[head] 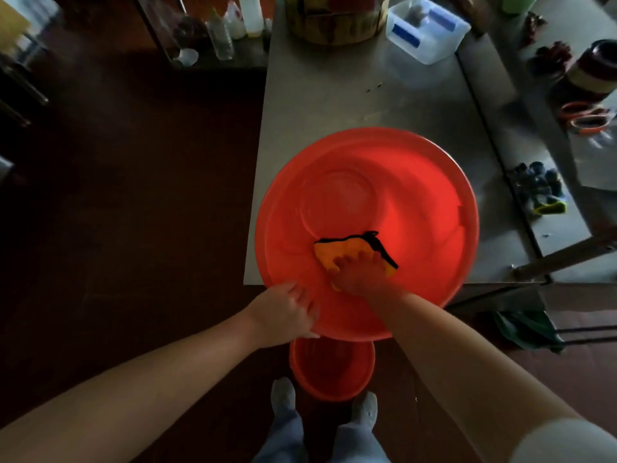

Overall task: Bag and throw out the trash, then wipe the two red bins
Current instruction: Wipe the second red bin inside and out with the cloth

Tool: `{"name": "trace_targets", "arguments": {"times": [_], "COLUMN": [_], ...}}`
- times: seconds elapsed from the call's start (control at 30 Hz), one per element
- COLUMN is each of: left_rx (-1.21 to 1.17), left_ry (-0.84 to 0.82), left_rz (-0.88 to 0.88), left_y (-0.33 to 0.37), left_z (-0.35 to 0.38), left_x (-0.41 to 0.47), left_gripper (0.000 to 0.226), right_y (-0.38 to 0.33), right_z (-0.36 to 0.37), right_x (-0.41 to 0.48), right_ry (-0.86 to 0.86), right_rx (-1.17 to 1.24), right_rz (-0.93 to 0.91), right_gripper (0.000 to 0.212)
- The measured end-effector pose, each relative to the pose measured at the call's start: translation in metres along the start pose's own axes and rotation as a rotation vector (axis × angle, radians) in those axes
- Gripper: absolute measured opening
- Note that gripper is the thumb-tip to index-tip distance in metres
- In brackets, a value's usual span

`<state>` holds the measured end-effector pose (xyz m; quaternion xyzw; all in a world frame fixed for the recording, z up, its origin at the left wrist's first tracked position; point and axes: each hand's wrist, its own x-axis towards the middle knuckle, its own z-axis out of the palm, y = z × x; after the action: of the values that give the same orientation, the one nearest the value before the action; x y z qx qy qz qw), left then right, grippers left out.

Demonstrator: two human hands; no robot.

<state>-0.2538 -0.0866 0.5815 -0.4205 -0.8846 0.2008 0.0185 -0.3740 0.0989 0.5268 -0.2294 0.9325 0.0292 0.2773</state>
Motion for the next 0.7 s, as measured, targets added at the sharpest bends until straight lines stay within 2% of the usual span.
{"name": "trace_targets", "arguments": {"times": [0.07, 0.2, 0.33, 0.43, 0.53, 0.7], "left_rx": [0.007, 0.016, 0.046, 0.043, 0.044, 0.022], "left_ry": [0.071, 0.112, 0.074, 0.059, 0.062, 0.062], "left_rz": [-0.016, -0.031, -0.017, -0.019, -0.028, -0.056], "left_y": [0.0, -0.007, -0.008, -0.012, -0.008, -0.013], "left_z": [-0.005, -0.017, -0.026, -0.025, -0.025, -0.027], "left_x": [0.0, 0.002, 0.0, 0.001, 0.003, 0.005], "left_gripper": [0.054, 0.045, 0.044, 0.053, 0.055, 0.057], "right_y": [-0.002, -0.009, -0.02, -0.019, -0.014, -0.012], "right_z": [-0.004, -0.013, -0.017, -0.011, -0.016, -0.017], "right_x": [-0.01, -0.039, -0.073, -0.103, -0.121, -0.101], "right_ry": [-0.031, -0.073, -0.149, -0.09, -0.06, -0.003], "right_rx": [-0.04, -0.015, -0.054, -0.05, -0.002, -0.04], "right_rz": [-0.022, -0.002, -0.016, 0.005, -0.018, -0.017], "right_gripper": [0.056, 0.055, 0.06, 0.062, 0.05, 0.05]}}
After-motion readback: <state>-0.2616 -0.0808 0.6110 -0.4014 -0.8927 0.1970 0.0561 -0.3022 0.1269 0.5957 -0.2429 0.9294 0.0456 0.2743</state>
